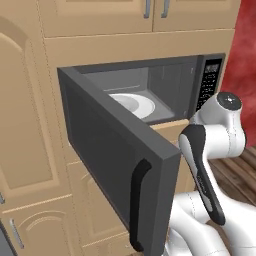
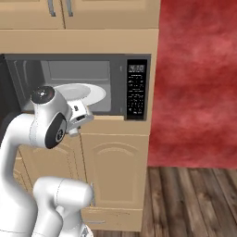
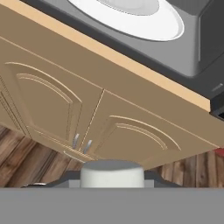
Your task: Pick the marshmallow from the counter and place it in the microwave. Then turn on the microwave.
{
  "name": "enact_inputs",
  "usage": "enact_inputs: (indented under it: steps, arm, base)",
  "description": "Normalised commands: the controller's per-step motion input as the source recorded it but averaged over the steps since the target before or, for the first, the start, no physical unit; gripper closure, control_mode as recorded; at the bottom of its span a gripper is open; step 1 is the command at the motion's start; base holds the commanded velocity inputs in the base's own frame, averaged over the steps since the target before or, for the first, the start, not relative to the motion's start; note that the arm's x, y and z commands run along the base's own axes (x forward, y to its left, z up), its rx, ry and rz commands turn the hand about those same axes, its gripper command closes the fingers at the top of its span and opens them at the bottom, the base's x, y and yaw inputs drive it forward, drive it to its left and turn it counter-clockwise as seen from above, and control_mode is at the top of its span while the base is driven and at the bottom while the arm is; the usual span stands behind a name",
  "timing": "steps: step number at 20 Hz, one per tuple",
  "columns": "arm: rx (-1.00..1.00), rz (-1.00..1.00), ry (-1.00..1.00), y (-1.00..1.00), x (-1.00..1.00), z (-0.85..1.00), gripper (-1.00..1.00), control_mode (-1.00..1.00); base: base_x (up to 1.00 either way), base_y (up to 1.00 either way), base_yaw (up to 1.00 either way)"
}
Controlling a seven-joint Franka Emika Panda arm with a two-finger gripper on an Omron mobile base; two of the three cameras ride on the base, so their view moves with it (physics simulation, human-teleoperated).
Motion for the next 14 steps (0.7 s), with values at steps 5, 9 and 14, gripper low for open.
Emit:
enact_inputs:
  steps: [5,9,14]
  arm:
    - [0.0,0.0,0.0,0.0,0.0,0.0,1.0,1.0]
    - [0.0,0.0,0.0,0.0,0.0,0.0,1.0,1.0]
    - [0.0,0.0,0.0,0.0,0.0,0.0,1.0,1.0]
  base:
    - [0.08,0.17,0.02]
    - [0.0,0.11,0.05]
    - [0.0,0.04,0.1]
